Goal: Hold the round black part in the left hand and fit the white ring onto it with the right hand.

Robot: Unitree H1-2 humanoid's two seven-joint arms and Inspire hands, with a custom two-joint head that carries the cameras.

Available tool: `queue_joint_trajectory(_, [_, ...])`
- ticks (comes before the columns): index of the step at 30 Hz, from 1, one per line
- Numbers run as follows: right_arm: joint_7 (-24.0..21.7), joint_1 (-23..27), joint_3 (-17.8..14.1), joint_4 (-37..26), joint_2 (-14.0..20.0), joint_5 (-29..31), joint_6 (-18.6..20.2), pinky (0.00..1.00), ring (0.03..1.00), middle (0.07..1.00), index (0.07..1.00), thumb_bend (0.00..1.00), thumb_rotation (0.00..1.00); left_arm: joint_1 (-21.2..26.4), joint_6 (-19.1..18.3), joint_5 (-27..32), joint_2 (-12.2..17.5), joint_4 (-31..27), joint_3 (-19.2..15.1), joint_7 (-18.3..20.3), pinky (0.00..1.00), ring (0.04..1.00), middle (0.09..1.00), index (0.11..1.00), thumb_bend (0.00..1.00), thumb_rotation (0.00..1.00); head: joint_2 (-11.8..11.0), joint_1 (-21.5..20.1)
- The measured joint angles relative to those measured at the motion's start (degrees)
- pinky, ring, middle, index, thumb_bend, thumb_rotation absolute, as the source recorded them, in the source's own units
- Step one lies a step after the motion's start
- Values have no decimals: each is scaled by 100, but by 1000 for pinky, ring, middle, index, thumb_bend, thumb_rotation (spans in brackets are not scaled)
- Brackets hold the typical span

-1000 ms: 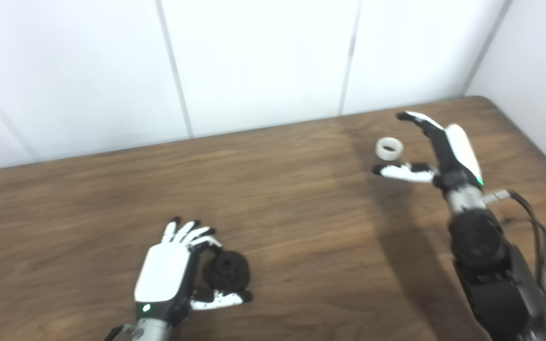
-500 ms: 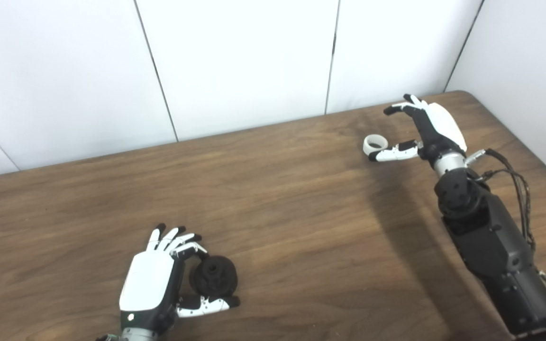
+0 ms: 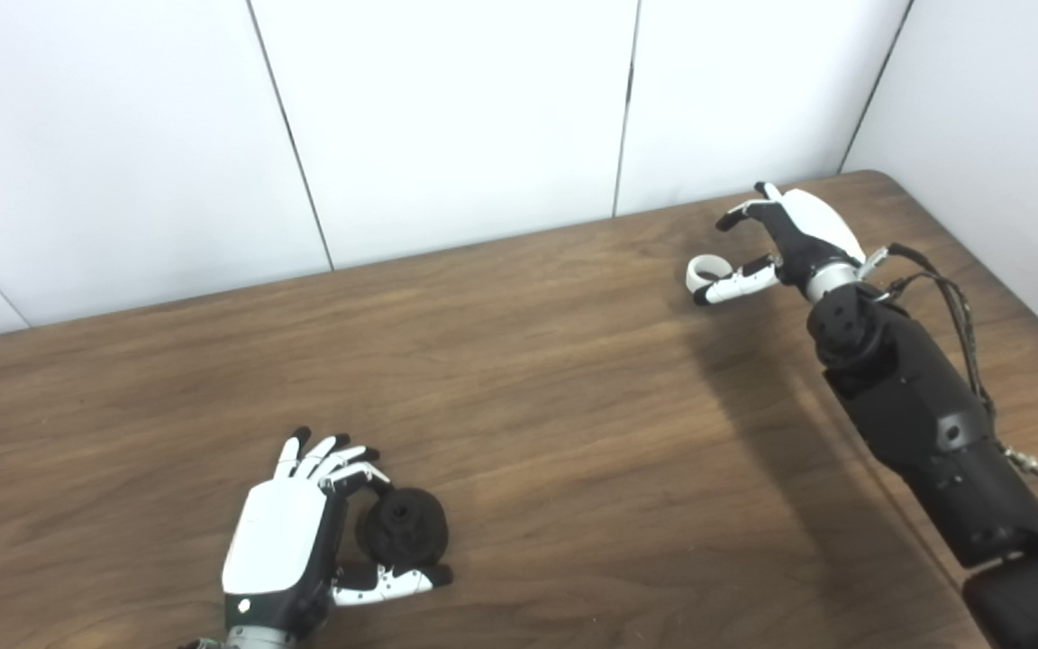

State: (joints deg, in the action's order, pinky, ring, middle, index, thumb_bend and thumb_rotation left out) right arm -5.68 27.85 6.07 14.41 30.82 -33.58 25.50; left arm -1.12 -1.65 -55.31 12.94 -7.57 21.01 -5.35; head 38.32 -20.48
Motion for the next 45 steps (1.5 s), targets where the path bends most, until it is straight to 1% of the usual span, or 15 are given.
queue_joint_trajectory(6, [-150,196,260,393,10,-90,52,980,1000,985,706,905,299,-8,-7,-40,-1,-14,3,0,1000,888,777,485,524,54,17,35])
queue_joint_trajectory(9, [-170,315,309,566,10,-98,103,985,1000,981,695,899,302,-11,-12,-58,-7,-22,10,0,1000,888,777,485,524,54,9,53])
queue_joint_trajectory(14, [-202,415,398,708,8,-186,114,999,1000,959,703,878,323,-18,-33,-64,-22,-30,13,2,1000,886,777,485,524,54,18,97])
queue_joint_trajectory(17, [-250,487,372,924,-10,-192,121,1000,1000,969,698,883,318,-18,-35,-66,-21,-30,14,2,1000,887,776,485,525,55,18,114])
queue_joint_trajectory(20, [-250,568,350,1031,-35,-205,122,1000,1000,960,693,876,315,-19,-40,-66,-21,-34,9,9,1000,890,777,485,524,54,18,114])
queue_joint_trajectory(29, [-249,586,347,1057,-40,-226,123,1000,1000,951,681,875,316,-18,-46,-66,-23,-56,7,59,1000,889,776,485,524,54,44,132])
queue_joint_trajectory(38, [-306,578,270,1013,-35,-245,124,1000,1000,940,663,845,285,-19,-86,-84,-35,-82,9,101,1000,889,776,484,525,55,62,149])
queue_joint_trajectory(40, [-336,577,252,1004,-35,-246,125,1000,1000,929,617,840,265,-20,-87,-85,-37,-83,10,100,1000,888,775,484,525,55,70,149])
queue_joint_trajectory(41, [-353,575,237,991,-35,-245,125,1000,1000,919,540,654,198,-20,-85,-85,-38,-83,10,99,1000,886,773,484,525,55,79,149])
queue_joint_trajectory(42, [-356,563,220,960,-36,-245,125,1000,1000,910,513,591,174,-20,-83,-85,-38,-83,10,97,1000,886,773,484,525,55,88,149])
queue_joint_trajectory(43, [-353,547,197,923,-38,-244,124,1000,998,893,495,553,155,-20,-82,-85,-38,-83,10,96,1000,887,774,484,525,55,88,158])
queue_joint_trajectory(45, [-302,511,178,851,-38,-230,117,1000,988,877,487,532,141,-21,-82,-85,-38,-83,10,96,1000,888,775,484,525,55,97,158])
